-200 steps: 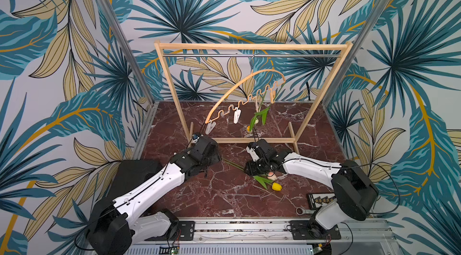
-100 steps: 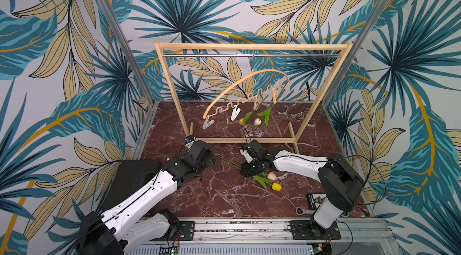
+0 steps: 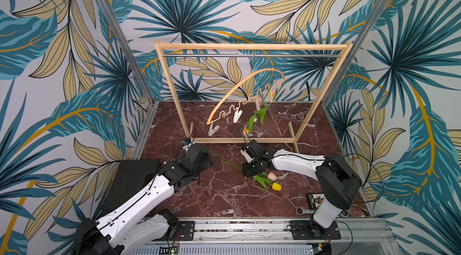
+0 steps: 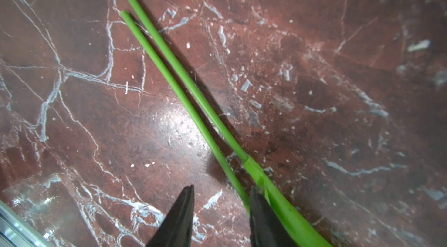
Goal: Dry the flowers on a clothes hanger
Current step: Adjust the flower at the center of the board.
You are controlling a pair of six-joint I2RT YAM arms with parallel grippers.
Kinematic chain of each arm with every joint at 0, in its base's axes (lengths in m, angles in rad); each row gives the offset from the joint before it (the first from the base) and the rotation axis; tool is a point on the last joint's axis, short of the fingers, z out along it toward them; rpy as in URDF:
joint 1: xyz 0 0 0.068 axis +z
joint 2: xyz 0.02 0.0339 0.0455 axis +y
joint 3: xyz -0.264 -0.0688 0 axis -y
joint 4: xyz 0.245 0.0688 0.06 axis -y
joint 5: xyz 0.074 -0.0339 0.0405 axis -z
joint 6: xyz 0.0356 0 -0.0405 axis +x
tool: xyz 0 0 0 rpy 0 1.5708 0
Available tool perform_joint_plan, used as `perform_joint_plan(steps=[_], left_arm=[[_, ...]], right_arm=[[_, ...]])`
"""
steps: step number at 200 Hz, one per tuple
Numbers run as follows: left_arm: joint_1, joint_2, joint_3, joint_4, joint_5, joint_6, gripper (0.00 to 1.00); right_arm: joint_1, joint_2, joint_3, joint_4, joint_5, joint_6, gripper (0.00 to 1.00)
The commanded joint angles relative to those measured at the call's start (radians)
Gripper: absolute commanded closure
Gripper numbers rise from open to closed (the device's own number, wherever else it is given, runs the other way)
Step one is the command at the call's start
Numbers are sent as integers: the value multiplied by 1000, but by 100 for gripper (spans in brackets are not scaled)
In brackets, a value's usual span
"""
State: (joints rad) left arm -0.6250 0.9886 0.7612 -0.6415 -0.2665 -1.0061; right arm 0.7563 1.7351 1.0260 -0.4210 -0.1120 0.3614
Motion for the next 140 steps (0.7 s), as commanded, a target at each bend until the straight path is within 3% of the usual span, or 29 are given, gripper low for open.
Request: perform_joint_plan(steps=[1,74,140], left_arm=[[-2,-22,-36,-17,-19,-12,31],[-2,-23,-40,2,-25,-12,31],[-2,-20,-57,9,-20,-35,31]], right_arm=[[22,16,3,-28,4,-22,60],[97,8,6,-42,-26,-25,62],[101,-9,57,-81,118,-56,59]])
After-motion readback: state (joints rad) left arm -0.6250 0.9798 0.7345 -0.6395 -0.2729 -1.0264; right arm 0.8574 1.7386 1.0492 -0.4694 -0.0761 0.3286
